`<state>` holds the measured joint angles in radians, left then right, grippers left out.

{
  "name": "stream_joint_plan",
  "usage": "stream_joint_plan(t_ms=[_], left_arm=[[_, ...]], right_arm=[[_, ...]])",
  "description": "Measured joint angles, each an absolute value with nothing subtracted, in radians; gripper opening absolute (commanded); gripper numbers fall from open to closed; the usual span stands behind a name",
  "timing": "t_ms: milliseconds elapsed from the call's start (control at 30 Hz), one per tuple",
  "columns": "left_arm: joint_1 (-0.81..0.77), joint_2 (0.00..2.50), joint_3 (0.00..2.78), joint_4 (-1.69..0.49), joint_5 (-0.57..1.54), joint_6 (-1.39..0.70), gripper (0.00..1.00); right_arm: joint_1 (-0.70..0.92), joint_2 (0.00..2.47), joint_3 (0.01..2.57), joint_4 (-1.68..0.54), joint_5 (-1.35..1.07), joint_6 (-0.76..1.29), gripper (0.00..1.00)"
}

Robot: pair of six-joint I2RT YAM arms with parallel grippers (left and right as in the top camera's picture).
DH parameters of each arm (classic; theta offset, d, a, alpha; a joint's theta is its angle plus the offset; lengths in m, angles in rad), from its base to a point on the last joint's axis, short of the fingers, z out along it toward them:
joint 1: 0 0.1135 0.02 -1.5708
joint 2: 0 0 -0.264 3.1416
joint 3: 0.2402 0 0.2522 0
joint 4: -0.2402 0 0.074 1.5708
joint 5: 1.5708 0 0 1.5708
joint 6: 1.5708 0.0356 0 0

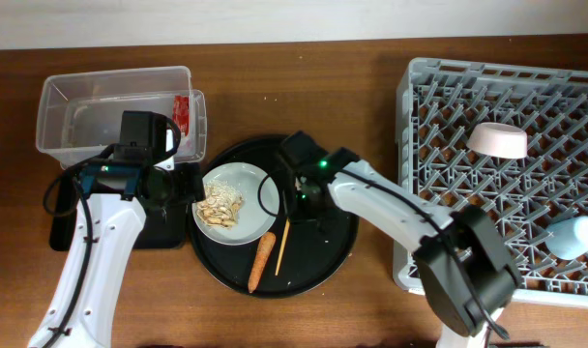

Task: Sort waste into correct bins and load items into the dishwasher rack
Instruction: 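Grasp the second chopstick with the right gripper and place it in the rack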

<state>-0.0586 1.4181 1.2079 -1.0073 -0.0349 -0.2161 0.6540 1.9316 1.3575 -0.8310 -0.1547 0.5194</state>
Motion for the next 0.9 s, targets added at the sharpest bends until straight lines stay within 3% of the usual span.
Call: stream_joint_plan(t_ms=[900], left_arm=[[-0.059,1.418,1.208,-1.010,-0.035,-0.216,0.80]], right_arm=[[0.709,2.000,1.357,-0.739,-0.025,0.744,0.44]])
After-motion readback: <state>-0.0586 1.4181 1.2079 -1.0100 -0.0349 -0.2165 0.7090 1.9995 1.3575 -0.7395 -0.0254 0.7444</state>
